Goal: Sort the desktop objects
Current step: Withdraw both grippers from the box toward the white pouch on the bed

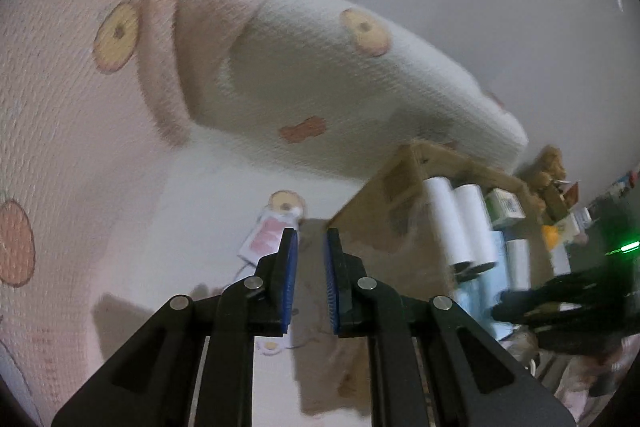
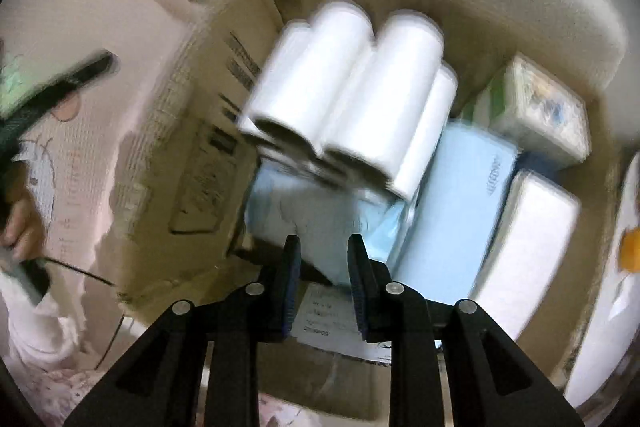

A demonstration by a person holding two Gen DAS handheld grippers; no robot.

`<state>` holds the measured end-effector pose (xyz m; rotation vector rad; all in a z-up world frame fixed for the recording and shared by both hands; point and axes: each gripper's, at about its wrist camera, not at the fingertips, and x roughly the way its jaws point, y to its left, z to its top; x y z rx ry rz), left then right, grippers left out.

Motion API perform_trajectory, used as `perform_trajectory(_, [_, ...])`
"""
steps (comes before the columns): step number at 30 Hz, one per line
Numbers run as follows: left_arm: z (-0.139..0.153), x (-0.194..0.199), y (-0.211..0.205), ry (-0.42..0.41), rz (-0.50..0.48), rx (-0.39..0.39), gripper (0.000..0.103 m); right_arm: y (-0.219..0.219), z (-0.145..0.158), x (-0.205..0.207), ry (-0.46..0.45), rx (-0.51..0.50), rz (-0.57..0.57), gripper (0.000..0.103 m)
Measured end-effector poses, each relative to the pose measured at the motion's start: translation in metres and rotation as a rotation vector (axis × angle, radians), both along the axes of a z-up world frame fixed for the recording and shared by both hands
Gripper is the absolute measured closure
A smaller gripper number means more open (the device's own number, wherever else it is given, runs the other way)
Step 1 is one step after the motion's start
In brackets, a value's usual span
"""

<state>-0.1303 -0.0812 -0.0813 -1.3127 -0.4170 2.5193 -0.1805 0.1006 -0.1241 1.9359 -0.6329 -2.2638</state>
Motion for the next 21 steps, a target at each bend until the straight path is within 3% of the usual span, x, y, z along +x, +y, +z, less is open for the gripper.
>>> perform_trajectory(5, [-0.034,-0.005,-0.01,-0.02,0.016,-0.059,0.089,-0.006,0.057,-0.014,0.19,0.04,-0.01,0.082])
perform_trajectory(9, [-0.062,-0.015,-0.016,-0.084,-0.003,-0.044,0.089,-0.026,0.089,-0.032,0.301,0.003,0.017,0.082])
perform_trajectory(15, [-0.089,-0.023,-0.017,-0.132,-0.002,-0.072,0.089,-0.06,0.093,-0.094,0.248,0.034,0.172,0.082])
perform_trajectory(21, [-0.116,-0.034,-0.023,-0.207,0.009,-0.002,0.089,-0.064,0.046,-0.147,0.127,-0.065,0.091,0.082])
